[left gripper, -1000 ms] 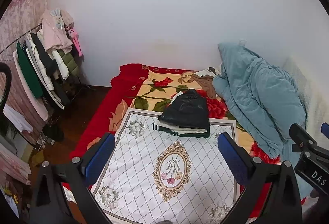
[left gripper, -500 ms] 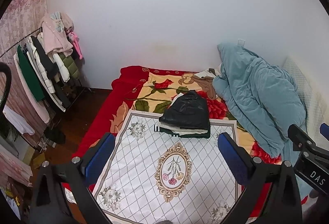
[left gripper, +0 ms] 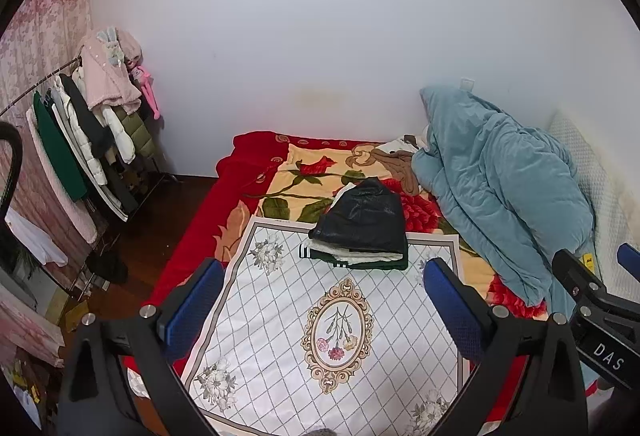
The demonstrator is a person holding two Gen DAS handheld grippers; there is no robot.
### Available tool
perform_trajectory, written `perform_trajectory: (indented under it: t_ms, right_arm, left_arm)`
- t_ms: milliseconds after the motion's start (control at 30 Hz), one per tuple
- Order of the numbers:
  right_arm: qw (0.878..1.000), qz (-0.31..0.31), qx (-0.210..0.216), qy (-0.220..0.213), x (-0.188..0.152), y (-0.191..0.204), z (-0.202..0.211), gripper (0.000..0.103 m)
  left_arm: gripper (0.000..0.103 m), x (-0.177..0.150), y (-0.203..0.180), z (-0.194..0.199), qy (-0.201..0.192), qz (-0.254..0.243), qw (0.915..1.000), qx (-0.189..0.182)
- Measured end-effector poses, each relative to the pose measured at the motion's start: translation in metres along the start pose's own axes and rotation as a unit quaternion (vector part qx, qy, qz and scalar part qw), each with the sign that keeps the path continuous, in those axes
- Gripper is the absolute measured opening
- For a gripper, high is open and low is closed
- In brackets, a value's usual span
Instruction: Fold large clothes
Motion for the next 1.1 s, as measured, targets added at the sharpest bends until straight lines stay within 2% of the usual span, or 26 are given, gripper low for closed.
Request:
perform_trajectory:
  t_ms: [1100]
  right_arm:
    - [1.0,-0.003,-0.002,0.0,-0.015,-0.009,0.012,0.103]
  left_arm:
    - [0.102,-0.008,-0.004,0.013,-0.007,-0.006,0.9999,0.005]
Point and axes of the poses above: each gripper's, at about its wrist camera, not at the fingertips, and z roughly against the way its jaws point, y to its left, x to its top, the point moved 10 cm from there along -z, roughly the way its jaws point, and after that the axes turned 14 degrees about y, right-handed, at the moved point
